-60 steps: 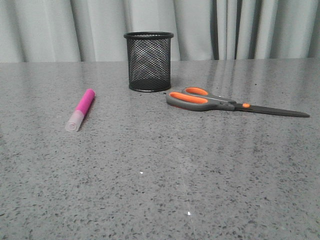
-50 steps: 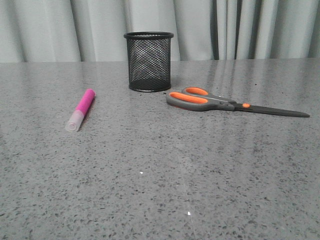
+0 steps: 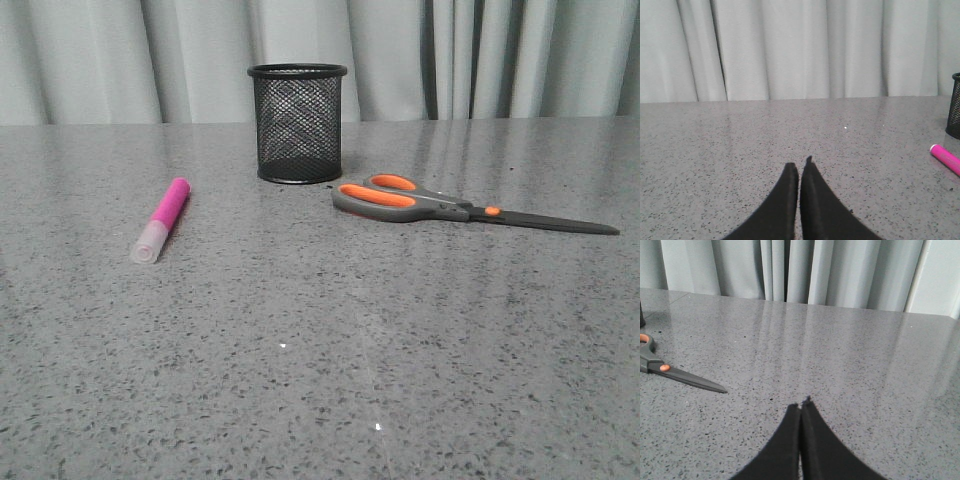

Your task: Put pen and scissors into bin

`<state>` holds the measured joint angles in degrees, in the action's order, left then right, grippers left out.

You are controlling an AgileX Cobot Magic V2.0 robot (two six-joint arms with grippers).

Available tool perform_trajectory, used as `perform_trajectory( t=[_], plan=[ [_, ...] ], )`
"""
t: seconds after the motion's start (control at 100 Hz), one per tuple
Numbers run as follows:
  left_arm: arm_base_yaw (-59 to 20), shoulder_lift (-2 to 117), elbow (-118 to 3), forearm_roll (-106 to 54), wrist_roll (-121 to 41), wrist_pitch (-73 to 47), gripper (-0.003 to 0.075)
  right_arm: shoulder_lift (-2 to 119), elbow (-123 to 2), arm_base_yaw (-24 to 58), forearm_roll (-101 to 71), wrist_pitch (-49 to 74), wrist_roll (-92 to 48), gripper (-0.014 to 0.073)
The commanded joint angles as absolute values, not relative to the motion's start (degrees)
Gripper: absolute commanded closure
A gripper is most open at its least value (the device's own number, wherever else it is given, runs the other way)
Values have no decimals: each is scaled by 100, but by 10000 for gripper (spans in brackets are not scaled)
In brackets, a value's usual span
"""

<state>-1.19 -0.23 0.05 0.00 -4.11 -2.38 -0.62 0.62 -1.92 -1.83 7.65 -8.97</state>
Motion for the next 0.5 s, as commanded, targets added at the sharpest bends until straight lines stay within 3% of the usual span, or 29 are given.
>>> perform_trajectory(
  t=[0.0, 0.49],
  plan=[
    [-118, -211, 262, -43, -368, 206, 739, -180, 137, -228, -138, 355, -891, 670],
    [-118, -211, 262, -655, -368, 206, 739, -180, 137, -228, -193, -64, -891, 670]
  ],
)
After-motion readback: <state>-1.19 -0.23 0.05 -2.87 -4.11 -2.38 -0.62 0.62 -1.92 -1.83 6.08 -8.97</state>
